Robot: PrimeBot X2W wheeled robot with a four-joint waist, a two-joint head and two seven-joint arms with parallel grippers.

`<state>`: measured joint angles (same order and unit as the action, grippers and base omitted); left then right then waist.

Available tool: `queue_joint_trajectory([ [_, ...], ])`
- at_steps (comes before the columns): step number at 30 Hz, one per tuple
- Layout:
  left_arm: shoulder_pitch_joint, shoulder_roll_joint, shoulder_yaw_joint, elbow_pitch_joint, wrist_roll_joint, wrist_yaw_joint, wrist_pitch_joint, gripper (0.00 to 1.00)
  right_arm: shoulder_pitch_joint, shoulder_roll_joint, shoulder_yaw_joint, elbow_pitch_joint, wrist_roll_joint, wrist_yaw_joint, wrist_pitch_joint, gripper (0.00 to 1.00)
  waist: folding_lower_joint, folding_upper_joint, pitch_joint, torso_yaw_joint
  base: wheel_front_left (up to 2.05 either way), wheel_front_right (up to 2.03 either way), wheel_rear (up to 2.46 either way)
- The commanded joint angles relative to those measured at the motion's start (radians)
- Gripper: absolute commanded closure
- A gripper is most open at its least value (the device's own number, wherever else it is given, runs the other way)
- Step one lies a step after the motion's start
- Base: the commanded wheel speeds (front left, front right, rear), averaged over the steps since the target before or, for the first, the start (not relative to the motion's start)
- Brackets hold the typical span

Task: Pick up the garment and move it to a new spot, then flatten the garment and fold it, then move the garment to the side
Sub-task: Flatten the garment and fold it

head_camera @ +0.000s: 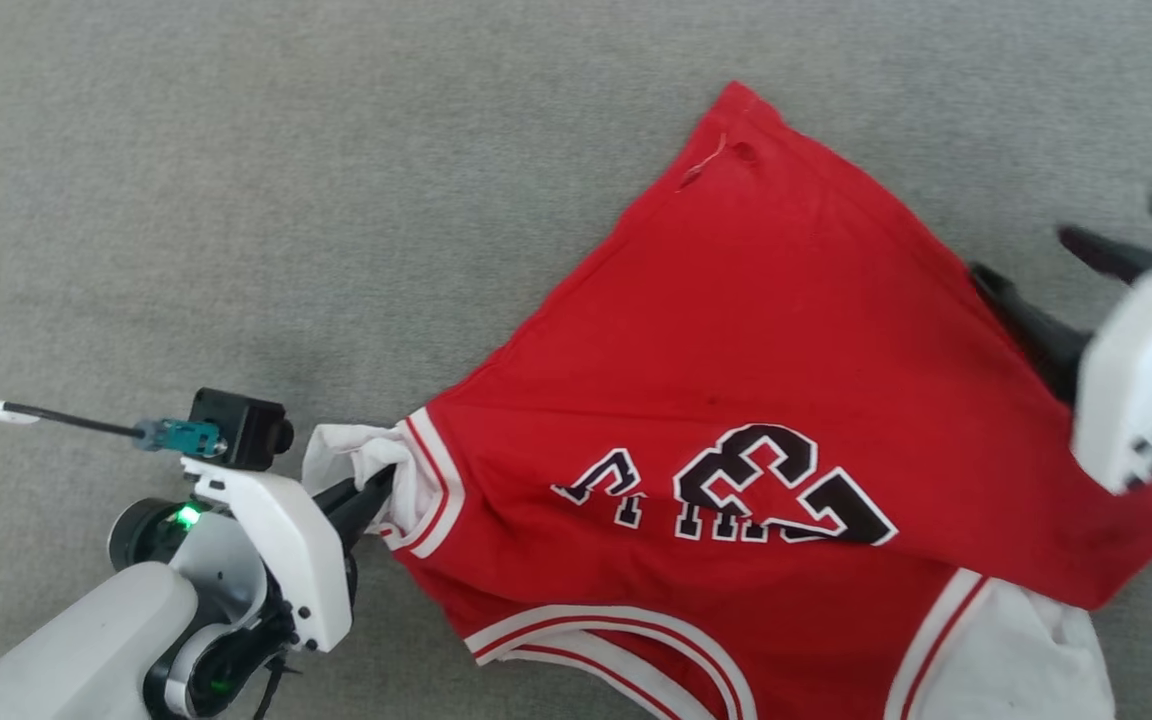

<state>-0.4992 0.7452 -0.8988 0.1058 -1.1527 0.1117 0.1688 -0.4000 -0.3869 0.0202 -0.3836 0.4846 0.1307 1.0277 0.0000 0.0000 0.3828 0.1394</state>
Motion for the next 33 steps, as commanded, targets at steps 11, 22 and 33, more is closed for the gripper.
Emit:
queue_joint_trajectory([
  [11,-0.089,-0.071,-0.037,0.060,0.044,-0.056,0.033,1.00,-0.384,-0.042,0.275,0.479,-0.023,0.000,-0.209,0.00,0.0000,0.0000,0.043,0.103,0.00,0.00,0.00],
  [22,-0.171,-0.176,-0.078,0.156,0.078,-0.123,0.044,1.00,-0.626,-0.055,0.516,0.946,0.019,0.000,-0.233,0.00,0.0000,0.0000,0.090,0.210,0.00,0.00,0.00],
  [33,-0.208,-0.201,-0.080,0.248,0.071,-0.163,0.041,1.00,-0.627,-0.080,0.717,1.161,0.158,0.002,-0.120,1.00,0.0000,0.0000,0.091,0.219,0.00,0.00,0.00],
])
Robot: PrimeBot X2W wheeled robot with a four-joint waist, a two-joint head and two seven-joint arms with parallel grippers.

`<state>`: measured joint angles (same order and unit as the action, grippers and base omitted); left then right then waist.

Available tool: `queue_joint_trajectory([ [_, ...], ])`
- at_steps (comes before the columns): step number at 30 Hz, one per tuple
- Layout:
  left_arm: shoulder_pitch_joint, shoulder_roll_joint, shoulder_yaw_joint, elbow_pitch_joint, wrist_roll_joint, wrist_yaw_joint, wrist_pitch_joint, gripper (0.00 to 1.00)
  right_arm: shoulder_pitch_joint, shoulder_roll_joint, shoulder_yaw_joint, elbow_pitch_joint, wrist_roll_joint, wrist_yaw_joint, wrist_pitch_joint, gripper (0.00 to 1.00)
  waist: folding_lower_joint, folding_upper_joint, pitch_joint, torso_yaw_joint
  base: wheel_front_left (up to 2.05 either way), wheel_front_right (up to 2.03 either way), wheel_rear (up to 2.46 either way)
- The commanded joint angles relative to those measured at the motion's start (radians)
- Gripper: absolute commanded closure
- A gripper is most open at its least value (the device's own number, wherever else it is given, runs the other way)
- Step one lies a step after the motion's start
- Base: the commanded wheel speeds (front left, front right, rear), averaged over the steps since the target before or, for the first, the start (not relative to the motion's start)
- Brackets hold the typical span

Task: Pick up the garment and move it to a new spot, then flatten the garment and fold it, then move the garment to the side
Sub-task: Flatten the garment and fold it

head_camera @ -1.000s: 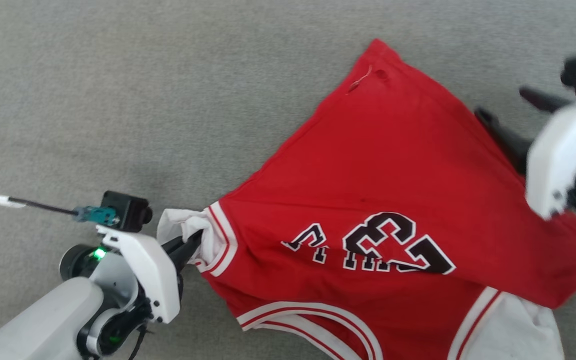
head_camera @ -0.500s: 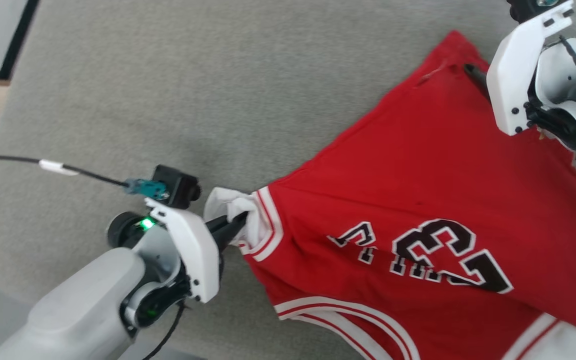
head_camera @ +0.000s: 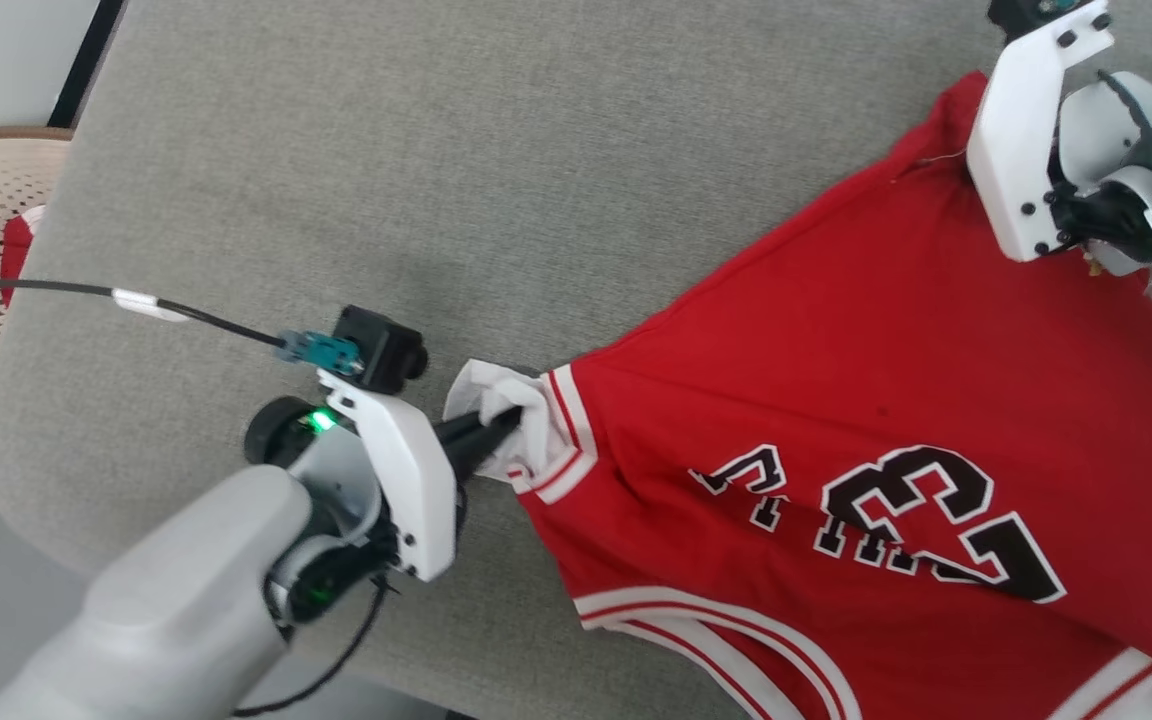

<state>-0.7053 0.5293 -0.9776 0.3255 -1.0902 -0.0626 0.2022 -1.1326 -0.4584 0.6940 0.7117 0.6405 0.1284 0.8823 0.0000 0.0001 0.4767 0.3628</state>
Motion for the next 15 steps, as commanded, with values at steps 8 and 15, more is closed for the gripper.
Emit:
queue_joint_trajectory([
  [8,-0.088,0.110,0.032,-0.007,0.020,0.003,0.063,1.00,-0.007,-0.068,0.031,-0.070,0.082,0.001,-0.113,1.00,0.0000,-0.0001,-0.049,-0.078,0.00,0.00,0.00],
  [15,-0.212,0.244,0.068,-0.077,0.019,0.012,0.192,1.00,0.004,-0.151,-0.026,-0.201,0.107,0.002,-0.162,1.00,0.0000,-0.0001,-0.093,-0.160,0.00,0.00,0.00],
])
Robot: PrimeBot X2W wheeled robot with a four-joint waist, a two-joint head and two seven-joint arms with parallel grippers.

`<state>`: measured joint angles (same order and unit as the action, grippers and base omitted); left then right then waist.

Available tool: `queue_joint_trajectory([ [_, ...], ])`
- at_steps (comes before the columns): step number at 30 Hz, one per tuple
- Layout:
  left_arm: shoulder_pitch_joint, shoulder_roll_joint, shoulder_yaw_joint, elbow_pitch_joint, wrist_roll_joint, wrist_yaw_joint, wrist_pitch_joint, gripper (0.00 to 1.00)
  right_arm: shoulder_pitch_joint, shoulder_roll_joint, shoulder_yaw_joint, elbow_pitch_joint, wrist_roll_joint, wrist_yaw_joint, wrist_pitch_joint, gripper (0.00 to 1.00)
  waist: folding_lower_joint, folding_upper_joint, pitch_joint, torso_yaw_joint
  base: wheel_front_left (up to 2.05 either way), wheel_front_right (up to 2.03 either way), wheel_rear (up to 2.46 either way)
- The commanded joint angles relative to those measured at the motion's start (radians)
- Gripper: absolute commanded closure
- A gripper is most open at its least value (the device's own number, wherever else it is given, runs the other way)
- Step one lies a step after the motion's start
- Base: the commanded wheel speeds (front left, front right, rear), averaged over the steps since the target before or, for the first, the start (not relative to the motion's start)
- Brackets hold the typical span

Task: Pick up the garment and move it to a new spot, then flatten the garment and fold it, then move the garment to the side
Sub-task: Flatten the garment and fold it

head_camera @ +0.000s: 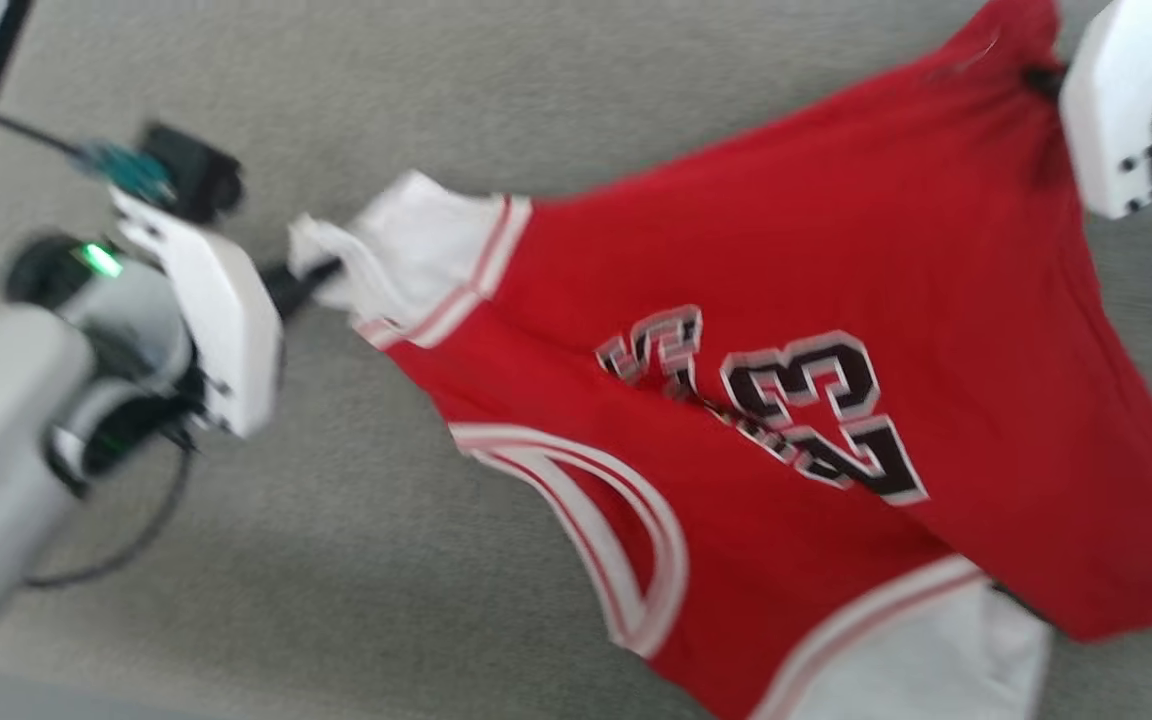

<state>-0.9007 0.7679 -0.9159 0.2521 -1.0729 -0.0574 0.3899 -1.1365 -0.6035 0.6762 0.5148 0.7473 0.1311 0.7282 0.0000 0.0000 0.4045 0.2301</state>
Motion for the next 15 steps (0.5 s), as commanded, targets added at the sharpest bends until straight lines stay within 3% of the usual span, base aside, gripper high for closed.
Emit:
queue_joint_trajectory([
  [1,-0.038,0.022,0.012,-0.011,0.002,0.006,0.026,1.00,0.012,-0.016,-0.022,-0.021,0.000,-0.001,-0.011,1.00,0.0000,0.0000,-0.025,-0.039,0.00,0.00,0.00],
  [7,-0.157,0.060,0.027,-0.016,0.027,0.013,0.118,1.00,0.013,-0.039,-0.112,-0.070,-0.033,-0.001,-0.041,1.00,0.0000,0.0000,-0.041,-0.085,0.00,0.00,0.00],
  [11,-0.272,0.029,0.038,0.032,0.074,0.020,0.139,1.00,-0.015,-0.003,-0.193,-0.054,-0.110,-0.001,-0.104,1.00,0.0000,0.0000,-0.044,-0.112,0.00,0.00,0.00],
  [15,-0.408,-0.026,0.047,0.136,0.165,0.032,0.079,1.00,-0.067,0.059,-0.306,0.026,-0.254,-0.002,-0.233,1.00,0.0000,0.0000,-0.034,-0.132,0.00,0.00,0.00],
])
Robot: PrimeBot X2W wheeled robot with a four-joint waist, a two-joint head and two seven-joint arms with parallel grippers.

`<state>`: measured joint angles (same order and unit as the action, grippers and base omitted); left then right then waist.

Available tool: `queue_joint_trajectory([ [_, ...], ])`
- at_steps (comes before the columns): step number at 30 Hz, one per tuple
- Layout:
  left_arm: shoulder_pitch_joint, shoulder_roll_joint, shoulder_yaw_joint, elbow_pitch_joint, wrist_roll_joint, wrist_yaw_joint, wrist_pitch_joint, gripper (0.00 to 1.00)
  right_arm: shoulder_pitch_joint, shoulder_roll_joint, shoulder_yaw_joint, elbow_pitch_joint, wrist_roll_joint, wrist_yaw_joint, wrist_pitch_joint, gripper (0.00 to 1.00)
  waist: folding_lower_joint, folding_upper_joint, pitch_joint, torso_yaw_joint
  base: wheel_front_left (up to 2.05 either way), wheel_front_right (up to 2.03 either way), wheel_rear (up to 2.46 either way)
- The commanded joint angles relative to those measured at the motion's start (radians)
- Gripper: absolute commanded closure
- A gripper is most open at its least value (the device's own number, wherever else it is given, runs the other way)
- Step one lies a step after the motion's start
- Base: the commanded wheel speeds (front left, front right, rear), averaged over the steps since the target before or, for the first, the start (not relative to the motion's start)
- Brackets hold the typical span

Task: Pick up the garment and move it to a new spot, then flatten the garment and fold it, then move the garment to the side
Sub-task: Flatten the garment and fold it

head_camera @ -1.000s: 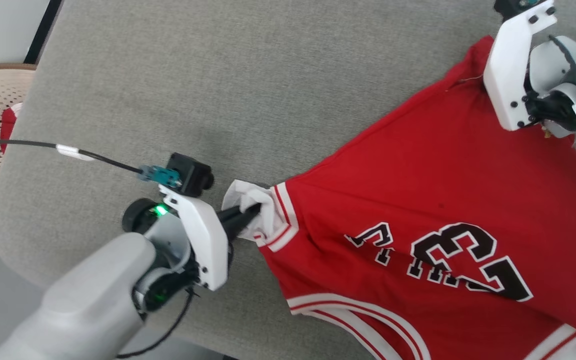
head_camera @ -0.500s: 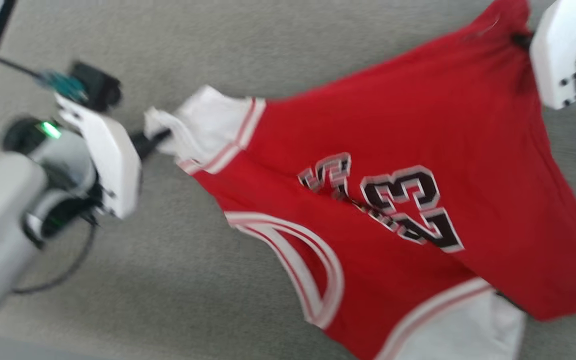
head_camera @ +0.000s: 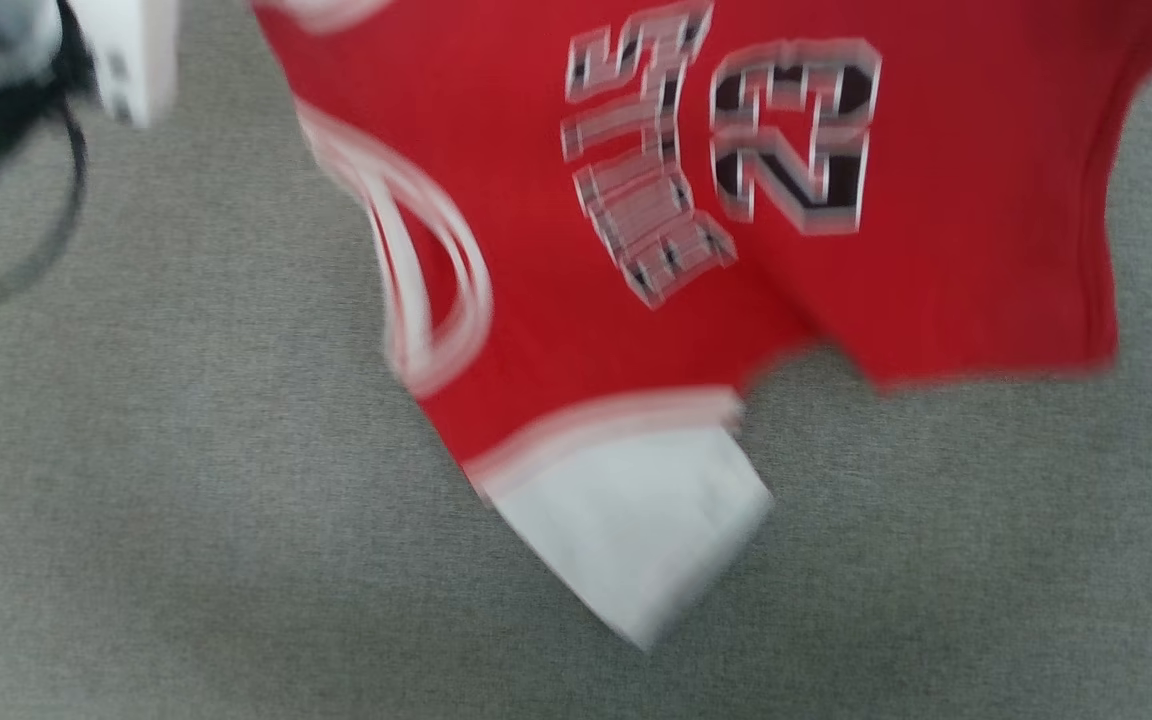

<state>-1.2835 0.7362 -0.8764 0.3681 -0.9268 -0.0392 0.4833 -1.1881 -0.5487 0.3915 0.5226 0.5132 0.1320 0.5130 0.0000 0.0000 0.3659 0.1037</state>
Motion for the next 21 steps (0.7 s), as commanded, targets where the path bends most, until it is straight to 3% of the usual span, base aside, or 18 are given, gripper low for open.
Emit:
queue_joint_trajectory([
  [1,-0.060,-0.009,0.010,0.053,0.053,0.020,-0.047,1.00,-0.029,0.026,-0.055,0.044,-0.068,-0.003,-0.059,1.00,0.0000,0.0000,0.007,-0.009,0.00,0.00,0.00],
  [3,-0.128,-0.042,0.022,0.115,0.113,0.041,-0.132,1.00,-0.066,0.072,-0.133,0.090,-0.158,-0.003,-0.152,1.00,0.0000,0.0000,0.012,-0.014,0.00,0.00,0.00],
  [4,-0.198,-0.070,0.037,0.167,0.174,0.061,-0.248,1.00,-0.102,0.111,-0.212,0.116,-0.260,-0.003,-0.265,1.00,0.0000,0.0000,0.016,-0.019,0.00,0.00,0.00],
  [7,-0.267,-0.107,0.052,0.230,0.249,0.080,-0.435,1.00,-0.125,0.170,-0.297,0.131,-0.391,-0.004,-0.414,1.00,0.0000,0.0000,0.018,-0.022,0.00,0.00,0.00],
  [11,-0.283,-0.138,0.053,0.282,0.270,0.039,-0.579,1.00,-0.090,0.223,-0.334,0.174,-0.481,-0.004,-0.467,1.00,0.0000,0.0000,0.008,-0.022,0.00,0.00,0.00],
  [16,-0.178,-0.129,-0.007,0.317,0.242,-0.046,-0.558,1.00,0.001,0.236,-0.274,0.217,-0.444,-0.004,-0.399,1.00,0.0000,0.0000,-0.005,-0.015,0.00,0.00,0.00],
  [21,-0.012,-0.096,-0.054,0.280,0.143,-0.082,-0.470,1.00,0.145,0.218,-0.208,0.197,-0.333,-0.004,-0.315,1.00,0.0000,0.0000,-0.017,-0.007,0.00,0.00,0.00],
])
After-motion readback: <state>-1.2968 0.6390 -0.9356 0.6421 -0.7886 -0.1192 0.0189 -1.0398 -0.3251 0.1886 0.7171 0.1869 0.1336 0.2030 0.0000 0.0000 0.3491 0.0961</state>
